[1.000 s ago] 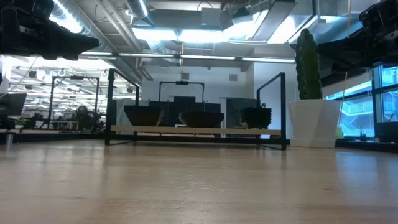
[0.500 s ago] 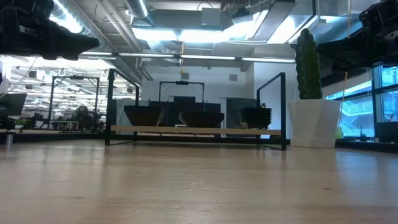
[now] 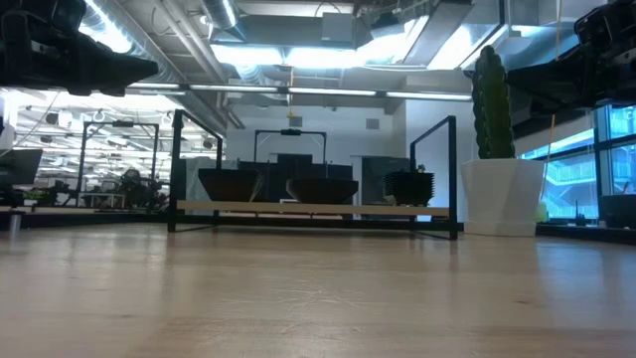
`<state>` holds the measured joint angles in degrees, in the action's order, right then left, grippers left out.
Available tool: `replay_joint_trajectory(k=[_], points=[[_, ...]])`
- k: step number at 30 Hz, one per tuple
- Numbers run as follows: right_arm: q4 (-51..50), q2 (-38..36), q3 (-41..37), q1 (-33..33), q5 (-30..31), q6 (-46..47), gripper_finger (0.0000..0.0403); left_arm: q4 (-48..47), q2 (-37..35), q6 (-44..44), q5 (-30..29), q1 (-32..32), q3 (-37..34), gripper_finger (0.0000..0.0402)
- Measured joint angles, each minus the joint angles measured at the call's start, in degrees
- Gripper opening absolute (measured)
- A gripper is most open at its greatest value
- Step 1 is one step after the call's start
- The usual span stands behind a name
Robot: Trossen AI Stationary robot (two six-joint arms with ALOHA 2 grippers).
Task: Pick & Place Mini shaped plates
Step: Return to Home Position
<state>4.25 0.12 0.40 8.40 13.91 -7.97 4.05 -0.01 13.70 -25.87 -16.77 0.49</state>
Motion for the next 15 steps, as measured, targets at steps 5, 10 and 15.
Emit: replay_joint_trajectory(k=[5, 10, 15], points=[[0.0, 0.0, 0.0, 0.0, 0.0, 0.0, 0.0023, 0.0, 0.0, 0.0, 0.0, 0.0, 0.0, 0.0004], [0.0, 0.0, 0.0, 0.0, 0.0, 0.0, 0.0023, 0.0, 0.0, 0.0, 0.0, 0.0, 0.0, 0.0008], [0.0, 0.0, 0.0, 0.0, 0.0, 0.0, 0.0023, 0.0, 0.0, 0.0, 0.0, 0.0, 0.0, 0.0006]])
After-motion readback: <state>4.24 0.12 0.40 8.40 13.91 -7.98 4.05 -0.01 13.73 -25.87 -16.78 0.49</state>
